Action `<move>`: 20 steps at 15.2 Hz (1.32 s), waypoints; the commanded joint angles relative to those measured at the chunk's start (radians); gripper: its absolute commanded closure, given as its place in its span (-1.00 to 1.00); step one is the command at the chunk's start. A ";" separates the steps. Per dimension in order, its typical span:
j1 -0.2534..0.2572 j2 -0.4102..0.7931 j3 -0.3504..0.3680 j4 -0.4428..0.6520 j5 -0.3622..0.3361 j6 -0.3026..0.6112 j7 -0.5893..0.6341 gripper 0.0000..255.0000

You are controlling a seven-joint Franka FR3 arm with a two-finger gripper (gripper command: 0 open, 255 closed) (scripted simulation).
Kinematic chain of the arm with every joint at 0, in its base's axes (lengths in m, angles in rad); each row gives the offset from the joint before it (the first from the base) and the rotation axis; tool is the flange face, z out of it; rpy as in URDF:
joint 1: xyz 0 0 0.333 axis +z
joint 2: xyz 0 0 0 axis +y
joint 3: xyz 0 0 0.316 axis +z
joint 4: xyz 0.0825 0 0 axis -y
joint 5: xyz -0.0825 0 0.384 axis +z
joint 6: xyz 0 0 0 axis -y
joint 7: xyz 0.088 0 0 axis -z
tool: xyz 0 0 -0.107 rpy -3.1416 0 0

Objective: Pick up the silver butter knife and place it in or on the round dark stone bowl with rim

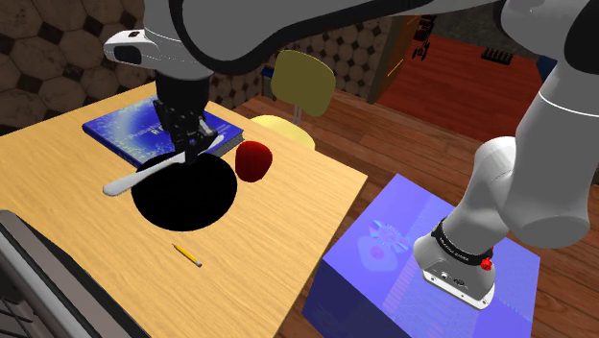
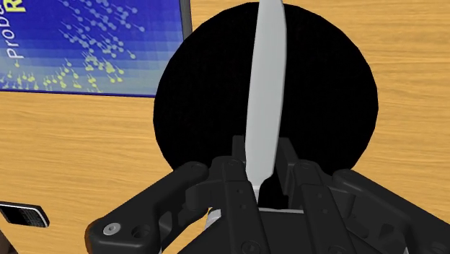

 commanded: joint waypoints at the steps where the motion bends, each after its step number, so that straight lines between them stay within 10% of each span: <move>1: 0.000 0.005 0.000 -0.020 0.000 0.025 -0.001 1.00; 11: 0.001 0.011 0.000 -0.044 0.001 0.055 -0.004 1.00; 12: 0.001 0.011 0.000 -0.044 0.001 0.055 -0.004 -1.00; 20: -0.005 -0.027 -0.002 0.004 0.003 -0.030 -0.005 -1.00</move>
